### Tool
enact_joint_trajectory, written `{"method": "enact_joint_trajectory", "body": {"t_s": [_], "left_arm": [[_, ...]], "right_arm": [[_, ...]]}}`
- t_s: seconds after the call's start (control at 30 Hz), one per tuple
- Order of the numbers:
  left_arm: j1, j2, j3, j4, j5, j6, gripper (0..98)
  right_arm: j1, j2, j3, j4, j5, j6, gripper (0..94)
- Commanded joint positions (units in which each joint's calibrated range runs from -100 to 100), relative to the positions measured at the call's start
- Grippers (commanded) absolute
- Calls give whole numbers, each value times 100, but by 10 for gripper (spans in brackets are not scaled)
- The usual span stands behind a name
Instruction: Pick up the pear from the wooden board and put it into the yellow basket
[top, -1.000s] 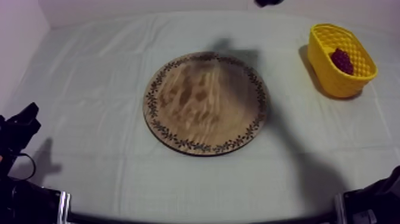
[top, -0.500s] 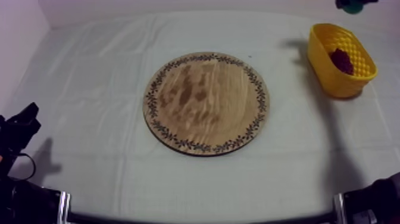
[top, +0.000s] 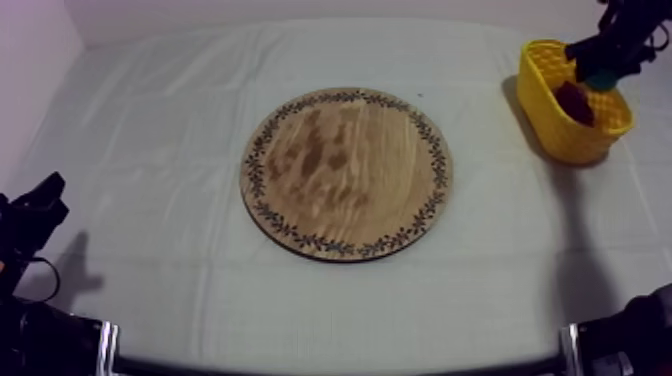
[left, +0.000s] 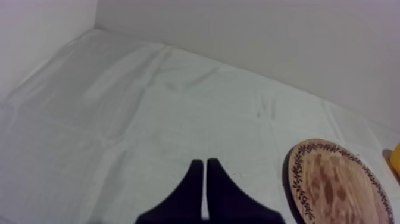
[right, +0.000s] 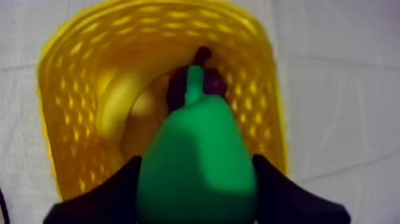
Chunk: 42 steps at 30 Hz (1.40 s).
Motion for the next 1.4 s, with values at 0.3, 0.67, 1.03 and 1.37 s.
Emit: {"method": "enact_joint_trajectory", "body": {"t_s": [0.3, 0.67, 1.03, 1.37], "left_arm": [[1, 0, 0, -2, -1, -1, 1], [1, 0, 0, -2, -1, -1, 1], [1, 0, 0, -2, -1, -1, 1], [1, 0, 0, -2, -1, -1, 1]], "right_arm": [[78, 364, 562, -357, -1213, 255, 627], [-35, -1410, 1168, -151, -1946, 33, 600], [-124, -4518, 3244, -657, -3016, 312, 516], [-306, -6917, 5026, -1428, -3284, 1164, 429]]}}
